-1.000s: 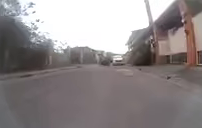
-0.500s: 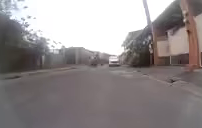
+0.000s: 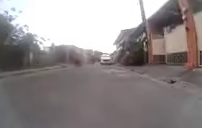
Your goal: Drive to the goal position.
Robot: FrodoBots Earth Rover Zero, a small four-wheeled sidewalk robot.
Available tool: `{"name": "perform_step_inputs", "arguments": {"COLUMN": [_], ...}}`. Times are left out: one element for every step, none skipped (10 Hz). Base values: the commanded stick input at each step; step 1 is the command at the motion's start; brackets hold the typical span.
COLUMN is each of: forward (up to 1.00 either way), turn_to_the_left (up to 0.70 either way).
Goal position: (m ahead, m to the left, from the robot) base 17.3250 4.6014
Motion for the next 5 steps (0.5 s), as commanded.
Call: {"name": "perform_step_inputs", "arguments": {"forward": [1.00,1.00,1.00,1.00,1.00], "turn_to_the_left": [0.00,0.00,0.00,0.00,0.00]}}
